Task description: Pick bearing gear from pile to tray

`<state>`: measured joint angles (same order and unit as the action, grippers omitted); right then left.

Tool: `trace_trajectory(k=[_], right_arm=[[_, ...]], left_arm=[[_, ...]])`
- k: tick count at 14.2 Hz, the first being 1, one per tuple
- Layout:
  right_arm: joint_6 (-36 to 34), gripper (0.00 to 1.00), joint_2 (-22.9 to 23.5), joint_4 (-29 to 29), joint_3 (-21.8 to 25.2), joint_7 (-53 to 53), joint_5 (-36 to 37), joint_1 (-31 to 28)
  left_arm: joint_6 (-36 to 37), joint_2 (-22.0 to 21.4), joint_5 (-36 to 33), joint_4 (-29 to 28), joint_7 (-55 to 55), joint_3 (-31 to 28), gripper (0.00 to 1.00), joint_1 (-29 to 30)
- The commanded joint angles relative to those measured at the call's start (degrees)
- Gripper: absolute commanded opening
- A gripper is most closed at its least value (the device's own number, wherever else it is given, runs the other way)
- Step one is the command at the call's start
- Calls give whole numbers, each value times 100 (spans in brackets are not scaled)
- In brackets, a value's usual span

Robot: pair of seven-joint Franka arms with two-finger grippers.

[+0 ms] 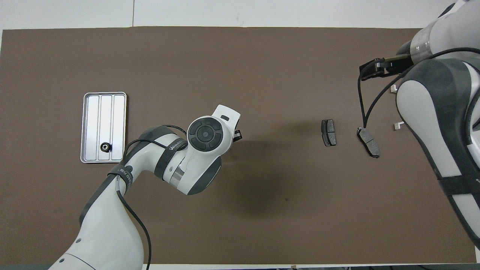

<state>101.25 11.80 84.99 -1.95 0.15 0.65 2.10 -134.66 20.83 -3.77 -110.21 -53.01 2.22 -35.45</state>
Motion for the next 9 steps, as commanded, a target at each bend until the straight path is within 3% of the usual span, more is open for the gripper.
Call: trace_trajectory(k=[1, 6, 9], right_arm=[[-551, 100, -572, 184, 1, 169, -56, -60], [-1378, 100, -1214, 272, 1, 143, -56, -131], [-1652, 100, -1426, 343, 281, 126, -56, 35]], left_arm=[[606, 70, -230, 508, 288, -46, 2, 204], [1432, -746, -142, 422, 2588, -20, 3, 1476], [1451, -783, 156, 483, 4135, -29, 3, 2381]])
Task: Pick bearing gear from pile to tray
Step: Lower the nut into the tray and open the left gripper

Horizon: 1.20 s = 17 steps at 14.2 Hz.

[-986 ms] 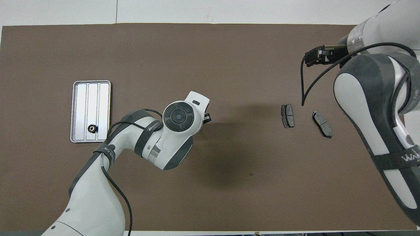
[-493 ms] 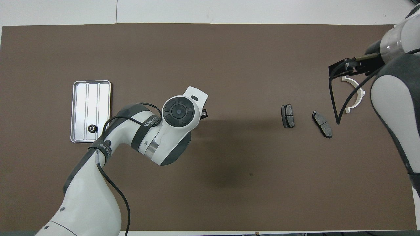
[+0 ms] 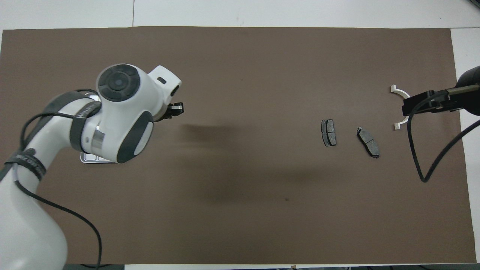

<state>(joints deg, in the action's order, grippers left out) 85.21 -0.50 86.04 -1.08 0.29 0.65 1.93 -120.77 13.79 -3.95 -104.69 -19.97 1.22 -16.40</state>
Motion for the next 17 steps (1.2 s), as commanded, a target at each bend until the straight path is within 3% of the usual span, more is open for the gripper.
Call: trace_trajectory(k=[1, 6, 11, 17], right_arm=[[-5, 100, -188, 264, 335, 111, -56, 166], [364, 100, -196, 457, 345, 164, -65, 114], [356, 100, -188, 457, 310, 155, -65, 114], [330, 100, -196, 449, 310, 138, -65, 158]], left_arm=[[36, -78, 184, -78, 1298, 80, 3, 775], [-244, 9, 369, -157, 3120, 72, 2, 1823], [-1044, 290, 369, -429, 3174, 72, 3, 1894], [-1755, 308, 378, -973, 3113, 63, 3, 1886]])
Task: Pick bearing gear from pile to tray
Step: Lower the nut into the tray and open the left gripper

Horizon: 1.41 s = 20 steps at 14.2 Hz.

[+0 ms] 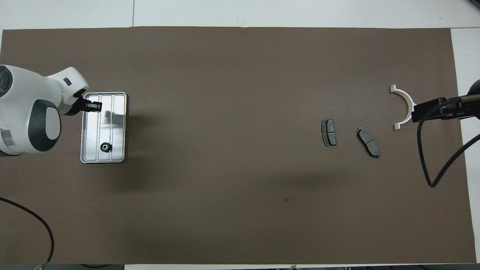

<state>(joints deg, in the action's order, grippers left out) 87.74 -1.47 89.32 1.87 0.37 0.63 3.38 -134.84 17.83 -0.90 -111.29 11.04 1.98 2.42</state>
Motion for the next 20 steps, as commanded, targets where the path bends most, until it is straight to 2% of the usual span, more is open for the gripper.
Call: trace_trajectory(k=[1, 4, 5, 6, 7, 8, 9, 11, 14, 17, 18, 20], right_arm=[[68, 100, -99, 112, 24, 122, -63, 31], [59, 100, -108, 112, 15, 113, -63, 39], [50, 100, -108, 112, 24, 113, -63, 39], [50, 100, -108, 112, 15, 113, -63, 39], [50, 100, -108, 112, 24, 113, -63, 39], [50, 100, -108, 112, 24, 113, -63, 39], [50, 100, -108, 112, 15, 113, -63, 39], [50, 100, -108, 112, 15, 113, -63, 39], [59, 100, -117, 112, 24, 113, -63, 31], [68, 100, -117, 112, 24, 113, -63, 31], [59, 100, -117, 112, 24, 113, -63, 31], [68, 100, -108, 112, 24, 121, -63, 4]], left_arm=[[-550, -95, 72, -445, 4, -5, 4, -5], [-702, -95, 72, -578, -93, -5, 5, -66], [-702, -95, 72, -587, -102, -5, 10, -67], [-693, -95, 72, -605, -93, -5, 29, -75], [-710, -104, 72, -648, -93, -5, 60, -75], [-702, -104, 64, -649, -102, -5, 85, -84], [-676, -104, 72, -614, -102, -5, 100, -119], [-544, -122, 72, -439, -242, -5, 100, -155], [218, -235, 64, 236, -348, 21, 100, -181], [1579, -525, 72, 1010, -522, 30, 100, -260], [1870, -665, 64, 1134, -846, 39, 100, -330], [2014, -1025, 72, 1109, -1558, 39, 100, -584]])
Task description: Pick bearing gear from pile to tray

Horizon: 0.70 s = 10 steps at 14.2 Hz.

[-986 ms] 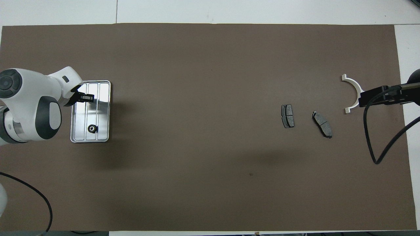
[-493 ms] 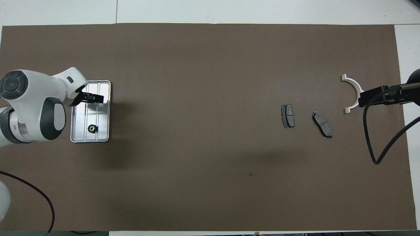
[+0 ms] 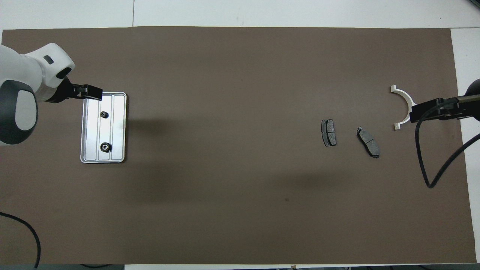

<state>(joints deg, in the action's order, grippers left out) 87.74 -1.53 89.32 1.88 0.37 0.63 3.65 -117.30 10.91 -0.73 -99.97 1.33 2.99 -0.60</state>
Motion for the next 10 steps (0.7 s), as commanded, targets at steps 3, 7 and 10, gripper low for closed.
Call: trace_trajectory(k=[3, 7, 10], right_arm=[[59, 100, -111, 112, 23, 122, -63, -31], [68, 100, -102, 121, 23, 113, -63, -22], [76, 100, -102, 112, 15, 113, -63, -13]], left_arm=[[925, -1061, 56, -92, -1011, -53, 100, -467], [2250, -1478, 231, 405, -1029, -61, 100, -468], [2932, -1425, 231, 839, -959, -79, 100, -407]])
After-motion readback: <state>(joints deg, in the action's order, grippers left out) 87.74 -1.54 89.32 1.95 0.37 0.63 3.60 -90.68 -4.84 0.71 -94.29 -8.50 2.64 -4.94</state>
